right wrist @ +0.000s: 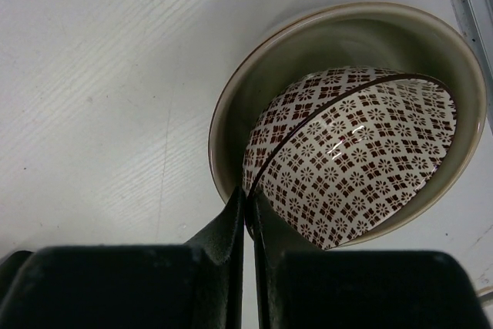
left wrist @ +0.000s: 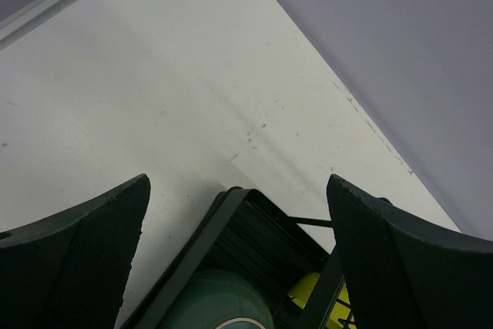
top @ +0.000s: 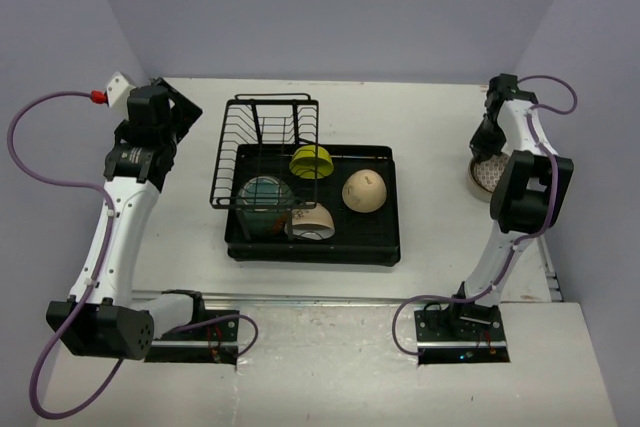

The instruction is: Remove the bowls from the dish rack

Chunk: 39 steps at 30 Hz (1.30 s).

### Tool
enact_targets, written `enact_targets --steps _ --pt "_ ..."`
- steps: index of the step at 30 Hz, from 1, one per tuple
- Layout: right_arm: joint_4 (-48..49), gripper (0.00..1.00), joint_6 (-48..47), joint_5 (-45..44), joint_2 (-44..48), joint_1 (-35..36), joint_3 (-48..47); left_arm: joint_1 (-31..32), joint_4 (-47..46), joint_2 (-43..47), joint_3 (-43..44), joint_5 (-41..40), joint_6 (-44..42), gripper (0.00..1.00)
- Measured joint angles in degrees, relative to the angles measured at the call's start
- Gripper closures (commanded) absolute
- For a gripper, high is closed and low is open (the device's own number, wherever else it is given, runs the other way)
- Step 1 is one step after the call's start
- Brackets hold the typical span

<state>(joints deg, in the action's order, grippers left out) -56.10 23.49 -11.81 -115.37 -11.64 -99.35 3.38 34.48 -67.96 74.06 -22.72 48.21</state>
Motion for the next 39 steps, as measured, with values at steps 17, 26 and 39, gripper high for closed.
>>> enact_targets --steps 17,26,39 --pt "0.63 0.85 0.02 0.96 -1.75 0.0 0.15 0.0 0.04 0.15 0.0 0.0 0.22 0.05" --pt "0.22 0.66 -0.33 0.7 -3.61 -0.42 -0.31 0.0 0.46 0.85 0.0 0.0 0.24 0.04" --pt "-2.38 0.41 -0.15 1.97 2.93 2.78 -12.81 0.0 0.57 2.67 -1.38 -0.59 0.22 0.04"
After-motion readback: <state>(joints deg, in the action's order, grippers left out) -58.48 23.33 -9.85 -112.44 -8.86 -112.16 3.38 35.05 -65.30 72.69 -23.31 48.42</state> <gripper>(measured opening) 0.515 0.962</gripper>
